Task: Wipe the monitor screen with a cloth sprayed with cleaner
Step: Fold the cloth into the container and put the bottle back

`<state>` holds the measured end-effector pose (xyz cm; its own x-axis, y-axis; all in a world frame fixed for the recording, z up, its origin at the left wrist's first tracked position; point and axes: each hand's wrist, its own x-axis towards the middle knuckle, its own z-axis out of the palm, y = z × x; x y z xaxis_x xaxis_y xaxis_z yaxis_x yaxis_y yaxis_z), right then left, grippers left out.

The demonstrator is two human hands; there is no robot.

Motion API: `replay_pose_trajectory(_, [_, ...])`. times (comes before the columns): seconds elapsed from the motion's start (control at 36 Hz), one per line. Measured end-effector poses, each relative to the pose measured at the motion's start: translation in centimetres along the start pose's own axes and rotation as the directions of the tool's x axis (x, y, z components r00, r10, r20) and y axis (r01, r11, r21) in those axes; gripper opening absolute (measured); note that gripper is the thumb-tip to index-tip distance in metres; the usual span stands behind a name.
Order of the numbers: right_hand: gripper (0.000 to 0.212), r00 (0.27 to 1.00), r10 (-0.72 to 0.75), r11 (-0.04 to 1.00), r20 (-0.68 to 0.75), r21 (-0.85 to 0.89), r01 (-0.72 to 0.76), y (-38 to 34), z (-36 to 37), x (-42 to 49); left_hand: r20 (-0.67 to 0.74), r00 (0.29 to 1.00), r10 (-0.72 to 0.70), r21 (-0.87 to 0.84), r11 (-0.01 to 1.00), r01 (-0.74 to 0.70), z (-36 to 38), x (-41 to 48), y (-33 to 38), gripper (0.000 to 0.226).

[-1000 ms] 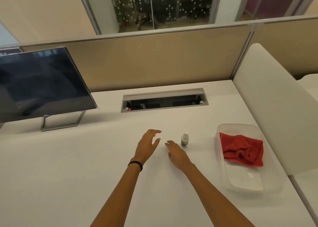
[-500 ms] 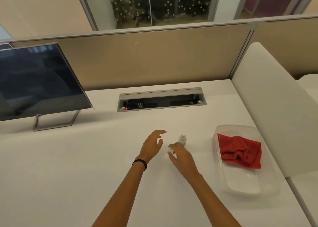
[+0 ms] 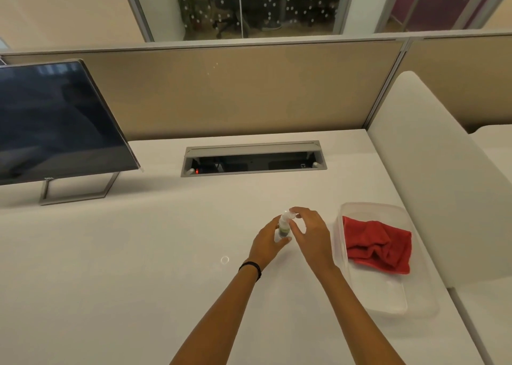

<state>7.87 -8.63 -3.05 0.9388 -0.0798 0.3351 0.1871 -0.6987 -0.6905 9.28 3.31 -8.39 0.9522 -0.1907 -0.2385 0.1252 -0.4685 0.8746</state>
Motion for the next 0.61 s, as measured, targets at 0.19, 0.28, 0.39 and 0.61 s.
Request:
replay_pose_trajectory(0.19, [0.025, 0.988, 0.049, 0.999, 0.15, -0.001, -0.05, 0.6, 0.4, 0.9, -0.041, 0.999, 0.009, -0.043, 0.999, -0.011, 0.6, 0.3, -0.4, 0.025])
replay_pose_trajectory(0.28, [0.026, 0.978, 0.081, 0.996, 0.191, 0.028, -0.088, 0.7, 0.4, 1.0, -0.037, 0.999, 0.035, -0.046, 0.998, -0.037, 0.4, 0.3, -0.3, 0.023])
replay_pose_trajectory(0.39, [0.029, 0.979, 0.089, 0.996, 0.182, 0.014, -0.093, 1.0, 0.0, 1.2, -0.007, 0.997, 0.08, -0.023, 0.996, -0.081, 0.0, 0.1, -0.1, 0.026])
replay_pose_trajectory(0.61, [0.061, 0.961, 0.076, 0.994, 0.264, 0.053, -0.093, 1.6, -0.8, 0.9, 0.08, 0.983, 0.167, -0.046, 0.985, -0.164, -1.9, 0.2, 1.4, 0.029])
